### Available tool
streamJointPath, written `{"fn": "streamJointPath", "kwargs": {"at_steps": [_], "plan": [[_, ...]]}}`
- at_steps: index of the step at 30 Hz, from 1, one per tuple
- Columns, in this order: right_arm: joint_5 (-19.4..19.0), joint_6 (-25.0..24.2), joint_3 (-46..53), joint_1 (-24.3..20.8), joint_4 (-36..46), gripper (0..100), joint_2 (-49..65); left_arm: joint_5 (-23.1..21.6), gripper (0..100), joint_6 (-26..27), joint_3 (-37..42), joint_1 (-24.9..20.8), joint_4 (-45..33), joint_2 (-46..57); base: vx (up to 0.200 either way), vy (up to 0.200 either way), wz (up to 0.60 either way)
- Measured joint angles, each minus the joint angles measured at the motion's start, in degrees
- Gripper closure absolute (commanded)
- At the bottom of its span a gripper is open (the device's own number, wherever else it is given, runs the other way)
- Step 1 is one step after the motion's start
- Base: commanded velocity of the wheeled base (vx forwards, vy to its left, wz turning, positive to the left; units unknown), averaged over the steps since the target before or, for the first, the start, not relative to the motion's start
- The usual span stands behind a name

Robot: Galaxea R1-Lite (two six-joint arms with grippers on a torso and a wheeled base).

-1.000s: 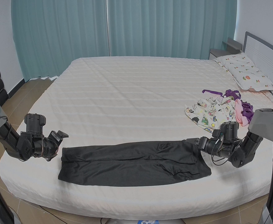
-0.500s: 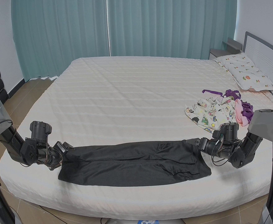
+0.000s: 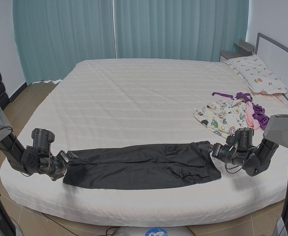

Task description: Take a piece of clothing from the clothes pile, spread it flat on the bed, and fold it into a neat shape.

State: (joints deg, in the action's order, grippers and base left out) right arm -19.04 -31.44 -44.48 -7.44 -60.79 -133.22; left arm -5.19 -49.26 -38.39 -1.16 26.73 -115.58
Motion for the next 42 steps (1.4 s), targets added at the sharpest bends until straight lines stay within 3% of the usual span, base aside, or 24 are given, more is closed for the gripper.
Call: {"fn": "streamJointPath", "kwargs": {"at_steps": [4,16,31,32,42], "plan": [[0.05,0.05,0.02,-0.27,0.0,0,-0.02,0.0,0,0.4,0.0,-0.35,-0.35,-0.21,0.0,0.0,0.0],[0.07,0.07,0.22,-0.46,0.09,0,-0.35,0.05,0,8.75,1.88,-0.21,-0.82,-2.47,0.0,0.0,0.0],[0.02,0.07,0.28,-0.57,0.09,0,-0.71,0.05,0,9.44,3.17,0.22,1.82,-5.25,0.0,0.0,0.0],[0.02,0.07,0.28,-0.57,0.09,0,-0.71,0.05,100,9.45,3.25,0.32,3.27,-5.6,0.0,0.0,0.0],[0.09,0.21,0.35,-0.79,0.11,0,-0.77,2.11,100,9.74,4.3,0.48,5.32,-7.96,0.0,0.0,0.0]]}}
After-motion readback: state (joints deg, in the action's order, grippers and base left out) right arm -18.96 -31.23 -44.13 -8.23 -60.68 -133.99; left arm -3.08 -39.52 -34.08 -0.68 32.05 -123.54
